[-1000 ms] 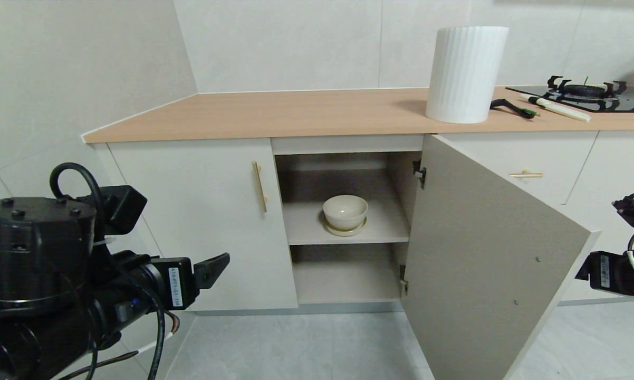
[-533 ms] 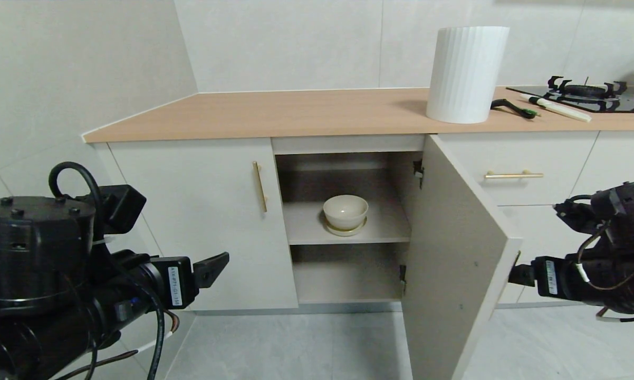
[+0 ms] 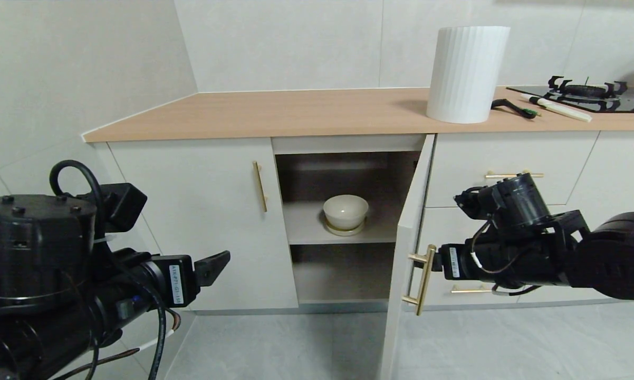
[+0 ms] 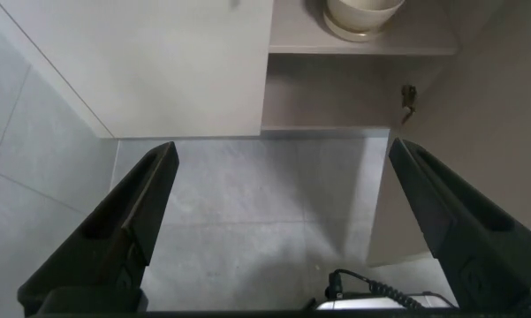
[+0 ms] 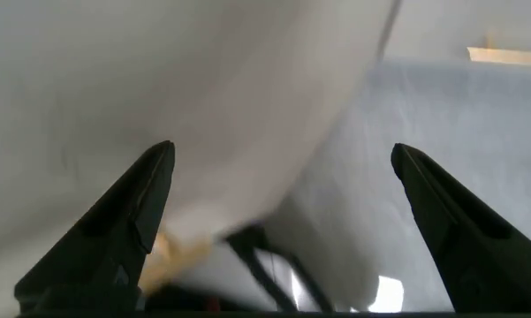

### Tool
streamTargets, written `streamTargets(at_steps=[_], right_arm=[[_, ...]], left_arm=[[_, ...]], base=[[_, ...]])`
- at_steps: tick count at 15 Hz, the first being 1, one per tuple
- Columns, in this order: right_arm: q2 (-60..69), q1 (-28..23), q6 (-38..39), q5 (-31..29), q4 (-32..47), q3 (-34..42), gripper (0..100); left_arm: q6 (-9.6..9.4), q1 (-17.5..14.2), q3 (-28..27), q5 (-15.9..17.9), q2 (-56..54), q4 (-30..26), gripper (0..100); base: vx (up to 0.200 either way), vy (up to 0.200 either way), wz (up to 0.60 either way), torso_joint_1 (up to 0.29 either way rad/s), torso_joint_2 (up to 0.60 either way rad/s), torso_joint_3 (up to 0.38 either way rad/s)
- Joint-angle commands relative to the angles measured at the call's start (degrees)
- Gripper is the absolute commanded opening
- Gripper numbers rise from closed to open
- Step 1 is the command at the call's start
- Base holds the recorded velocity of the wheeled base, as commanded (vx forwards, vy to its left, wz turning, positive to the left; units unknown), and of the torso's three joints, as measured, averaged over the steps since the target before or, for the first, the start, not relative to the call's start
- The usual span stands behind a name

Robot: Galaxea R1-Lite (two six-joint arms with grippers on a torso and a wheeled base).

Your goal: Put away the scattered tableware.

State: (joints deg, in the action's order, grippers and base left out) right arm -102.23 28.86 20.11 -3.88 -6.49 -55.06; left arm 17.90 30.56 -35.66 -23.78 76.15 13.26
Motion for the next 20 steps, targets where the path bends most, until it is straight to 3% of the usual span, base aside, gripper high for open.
streamTargets(at_steps=[1,5,15,20], right_arm=[[-5.9,0.7,0.1,0.4,-4.2,-1.7,100],[-7.8,1.4,4.0,2.3,-10.0,-1.3,100],[-10.4,2.1,4.1,2.0,-12.7,-0.8,100],[-11.8,3.0,5.1,2.0,-16.6,0.2,100]], left_arm=[[0.03,0.0,0.0,-0.1,0.0,0.0,100],[0.12,0.0,0.0,-0.2,0.2,0.0,100],[0.12,0.0,0.0,-1.0,1.8,0.0,100],[0.12,0.0,-0.1,-1.0,2.0,0.0,100]], base=[[0.000,0.000,0.00,0.000,0.00,0.000],[0.000,0.000,0.00,0.000,0.00,0.000],[0.000,0.000,0.00,0.000,0.00,0.000],[0.200,0.000,0.00,0.001,0.00,0.002]])
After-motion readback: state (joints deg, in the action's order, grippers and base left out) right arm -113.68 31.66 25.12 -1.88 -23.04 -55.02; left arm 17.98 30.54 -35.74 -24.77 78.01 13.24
